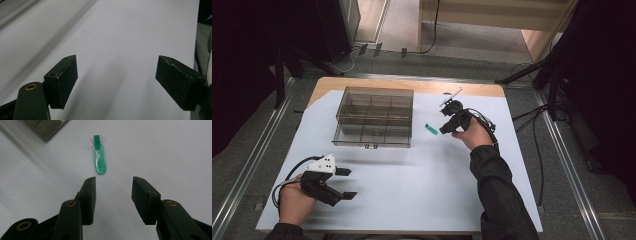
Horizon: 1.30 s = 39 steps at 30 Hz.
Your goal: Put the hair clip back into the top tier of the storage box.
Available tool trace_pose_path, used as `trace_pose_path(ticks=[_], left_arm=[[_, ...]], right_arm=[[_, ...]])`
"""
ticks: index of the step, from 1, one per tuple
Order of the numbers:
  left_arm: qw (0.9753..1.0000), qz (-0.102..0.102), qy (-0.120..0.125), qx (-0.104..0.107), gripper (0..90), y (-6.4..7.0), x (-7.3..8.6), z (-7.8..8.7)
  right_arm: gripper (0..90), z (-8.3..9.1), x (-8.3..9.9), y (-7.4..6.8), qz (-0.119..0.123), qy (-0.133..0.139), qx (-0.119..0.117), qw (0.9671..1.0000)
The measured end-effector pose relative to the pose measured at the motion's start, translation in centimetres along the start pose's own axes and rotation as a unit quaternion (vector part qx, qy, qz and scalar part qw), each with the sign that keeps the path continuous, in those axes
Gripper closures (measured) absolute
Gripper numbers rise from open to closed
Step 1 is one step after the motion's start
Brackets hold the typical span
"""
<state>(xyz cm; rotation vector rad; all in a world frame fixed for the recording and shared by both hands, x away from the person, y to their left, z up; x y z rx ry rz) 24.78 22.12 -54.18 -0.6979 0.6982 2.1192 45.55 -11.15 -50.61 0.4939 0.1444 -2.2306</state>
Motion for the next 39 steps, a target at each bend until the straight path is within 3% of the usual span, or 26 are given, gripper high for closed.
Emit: trace_pose_path(ticks=[39], left_arm=[[1.0, 0.002, -0.001, -0.002, 18.8, 0.0, 0.1, 0.0]], right_arm=[[56.9, -3.8, -1.8, -0.7, 0.025, -0.069, -0.017, 0.9972]])
Point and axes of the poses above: each handheld gripper's, and its own axes: z roughly backward along the jaws, x roughly out of its underside, y roughly to its right, the point moved 6 cm from there along -z, roughly forward along the jaws, and after that the axes turned 6 degrees about z, right-handed, at the moved point
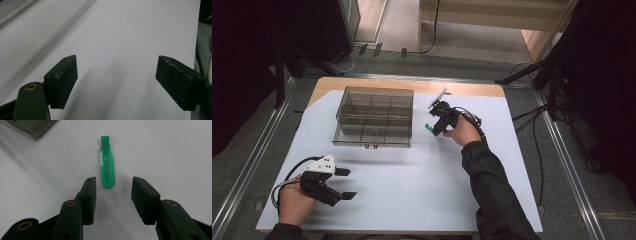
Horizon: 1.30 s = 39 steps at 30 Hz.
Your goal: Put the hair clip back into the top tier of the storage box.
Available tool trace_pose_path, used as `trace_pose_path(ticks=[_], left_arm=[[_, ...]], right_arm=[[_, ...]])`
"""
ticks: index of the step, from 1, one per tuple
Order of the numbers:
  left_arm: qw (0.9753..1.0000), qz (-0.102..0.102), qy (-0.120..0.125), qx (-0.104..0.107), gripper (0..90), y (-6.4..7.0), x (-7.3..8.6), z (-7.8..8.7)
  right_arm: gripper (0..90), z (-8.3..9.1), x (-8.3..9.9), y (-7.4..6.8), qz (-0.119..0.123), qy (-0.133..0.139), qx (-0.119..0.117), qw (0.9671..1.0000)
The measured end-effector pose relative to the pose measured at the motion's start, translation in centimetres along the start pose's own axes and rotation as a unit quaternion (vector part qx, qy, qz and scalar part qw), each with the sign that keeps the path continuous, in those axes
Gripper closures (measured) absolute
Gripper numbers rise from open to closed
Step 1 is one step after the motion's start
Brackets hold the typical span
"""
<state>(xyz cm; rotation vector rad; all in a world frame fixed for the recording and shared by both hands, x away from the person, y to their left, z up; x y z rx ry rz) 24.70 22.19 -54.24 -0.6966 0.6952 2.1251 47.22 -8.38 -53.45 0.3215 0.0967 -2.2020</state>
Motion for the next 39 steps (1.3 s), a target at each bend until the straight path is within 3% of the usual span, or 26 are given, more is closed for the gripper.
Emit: trace_pose_path(ticks=[11, 18, 29, 39], left_arm=[[1.0, 0.0, -0.003, -0.001, 18.8, 0.0, 0.0, 0.0], [1.0, -0.001, -0.005, -0.002, 18.8, 0.0, 0.1, 0.0], [1.0, 0.003, 0.004, -0.001, 18.8, 0.1, 0.1, 0.2], [1.0, 0.001, -0.002, 0.001, 18.8, 0.0, 0.0, -0.1]], right_arm=[[56.9, -1.1, -0.7, -0.3, 0.002, -0.018, 0.003, 0.9998], [58.2, -1.3, -1.3, -0.3, 0.011, -0.014, 0.006, 0.9998], [62.3, -1.5, -1.8, -0.3, 0.001, -0.01, -0.001, 1.0], [73.2, -1.5, -1.9, -0.4, 0.008, -0.001, -0.005, 1.0]])
Point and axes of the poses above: each handheld gripper's, and its own axes: z roughly backward along the jaws, x roughly out of its underside, y roughly to its right, the point moved 6 cm from there along -z, roughly forward along the jaws, and after that the axes turned 6 degrees about z, right-handed, at the moved point
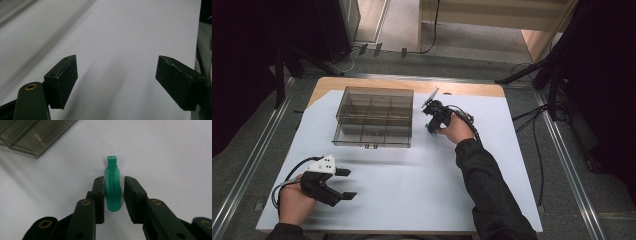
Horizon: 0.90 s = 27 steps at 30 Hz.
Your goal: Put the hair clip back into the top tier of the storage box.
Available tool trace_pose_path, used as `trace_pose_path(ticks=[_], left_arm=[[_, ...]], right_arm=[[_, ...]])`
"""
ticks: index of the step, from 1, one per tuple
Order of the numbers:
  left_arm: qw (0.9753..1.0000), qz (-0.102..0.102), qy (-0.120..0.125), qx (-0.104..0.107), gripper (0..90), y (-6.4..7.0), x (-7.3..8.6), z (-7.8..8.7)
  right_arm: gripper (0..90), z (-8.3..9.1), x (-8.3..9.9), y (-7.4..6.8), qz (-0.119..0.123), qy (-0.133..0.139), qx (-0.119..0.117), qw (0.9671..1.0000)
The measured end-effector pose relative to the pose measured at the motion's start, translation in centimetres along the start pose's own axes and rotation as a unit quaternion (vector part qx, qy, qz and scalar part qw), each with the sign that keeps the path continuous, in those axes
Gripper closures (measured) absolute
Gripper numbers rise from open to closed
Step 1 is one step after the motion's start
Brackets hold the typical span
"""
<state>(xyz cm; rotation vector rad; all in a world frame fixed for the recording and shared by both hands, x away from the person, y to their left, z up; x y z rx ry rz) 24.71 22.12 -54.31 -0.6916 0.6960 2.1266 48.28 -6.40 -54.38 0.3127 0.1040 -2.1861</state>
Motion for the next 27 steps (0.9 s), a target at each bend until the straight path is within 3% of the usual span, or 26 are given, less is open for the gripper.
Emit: trace_pose_path(ticks=[11, 27], left_arm=[[1.0, -0.002, 0.003, 0.002, 18.8, 0.18, -0.12, 0.0], [1.0, -0.001, 0.005, 0.005, 18.8, 0.05, -0.13, 0.07]], right_arm=[[77.7, -0.03, -0.07, -0.08, -0.005, 0.001, 0.004, 1.0], [77.7, 0.23, 0.15, -0.04, -0.008, 0.002, -0.013, 0.9999]])
Point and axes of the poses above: each handheld gripper's, and its own axes: z roughly backward along the jaws, x roughly out of its underside, y roughly to its right, the point moved 6 cm from there along -z, roughly forward along the jaws, and after that the axes turned 6 degrees about z, right-handed, at the moved point
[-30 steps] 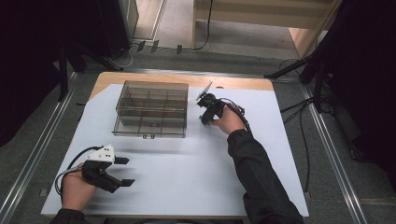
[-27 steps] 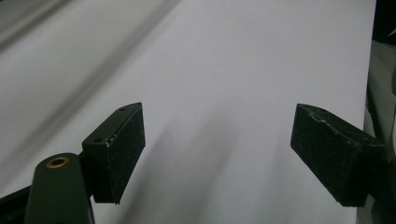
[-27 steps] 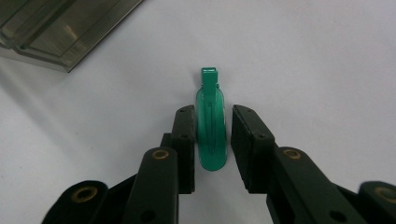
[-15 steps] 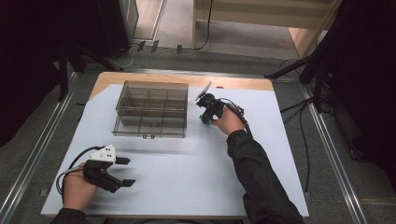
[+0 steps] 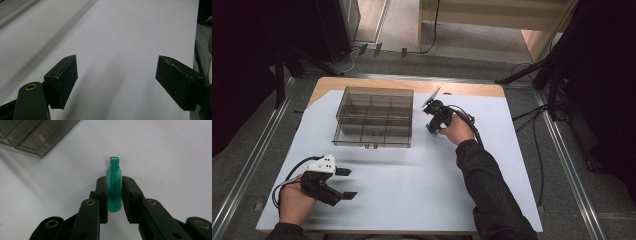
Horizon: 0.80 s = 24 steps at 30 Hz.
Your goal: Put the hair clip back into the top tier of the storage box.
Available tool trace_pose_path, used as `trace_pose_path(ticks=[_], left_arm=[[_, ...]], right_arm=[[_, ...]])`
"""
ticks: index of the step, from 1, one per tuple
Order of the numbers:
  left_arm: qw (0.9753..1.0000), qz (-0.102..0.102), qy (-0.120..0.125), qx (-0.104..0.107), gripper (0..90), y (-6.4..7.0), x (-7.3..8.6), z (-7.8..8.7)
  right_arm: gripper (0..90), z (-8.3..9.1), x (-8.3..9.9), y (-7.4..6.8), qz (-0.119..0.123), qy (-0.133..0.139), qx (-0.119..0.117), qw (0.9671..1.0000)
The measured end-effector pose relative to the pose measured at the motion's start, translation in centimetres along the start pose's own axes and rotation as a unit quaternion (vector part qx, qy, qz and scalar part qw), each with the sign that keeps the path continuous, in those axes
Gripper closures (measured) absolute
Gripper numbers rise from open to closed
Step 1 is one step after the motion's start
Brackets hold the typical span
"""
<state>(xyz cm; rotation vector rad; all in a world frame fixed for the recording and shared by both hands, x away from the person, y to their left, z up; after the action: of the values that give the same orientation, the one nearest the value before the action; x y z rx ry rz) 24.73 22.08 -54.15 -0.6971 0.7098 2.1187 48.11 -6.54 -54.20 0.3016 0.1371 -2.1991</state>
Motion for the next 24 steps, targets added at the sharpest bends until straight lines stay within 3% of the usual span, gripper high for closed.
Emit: trace_pose_path(ticks=[7, 24], left_arm=[[1.0, 0.004, -0.006, -0.006, 18.9, -0.2, 0.0, -0.1], [1.0, 0.001, -0.004, 0.008, 18.9, -0.4, -0.4, -0.5]], right_arm=[[77.7, 0.5, 0.3, 0.2, -0.005, 0.005, -0.001, 1.0], [77.6, 2.7, 0.9, -0.2, -0.005, 0.036, -0.007, 0.9993]])
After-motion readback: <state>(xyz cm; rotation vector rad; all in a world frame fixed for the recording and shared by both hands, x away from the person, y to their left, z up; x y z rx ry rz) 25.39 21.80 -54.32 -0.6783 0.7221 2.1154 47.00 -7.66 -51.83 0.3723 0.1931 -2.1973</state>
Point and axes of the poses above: each handheld gripper's, and its own axes: z roughly backward along the jaws, x roughly out of its underside, y roughly to its right, the point moved 6 cm from there along -z, roughly forward along the jaws, and after that the axes turned 6 degrees about z, right-handed, at the moved point
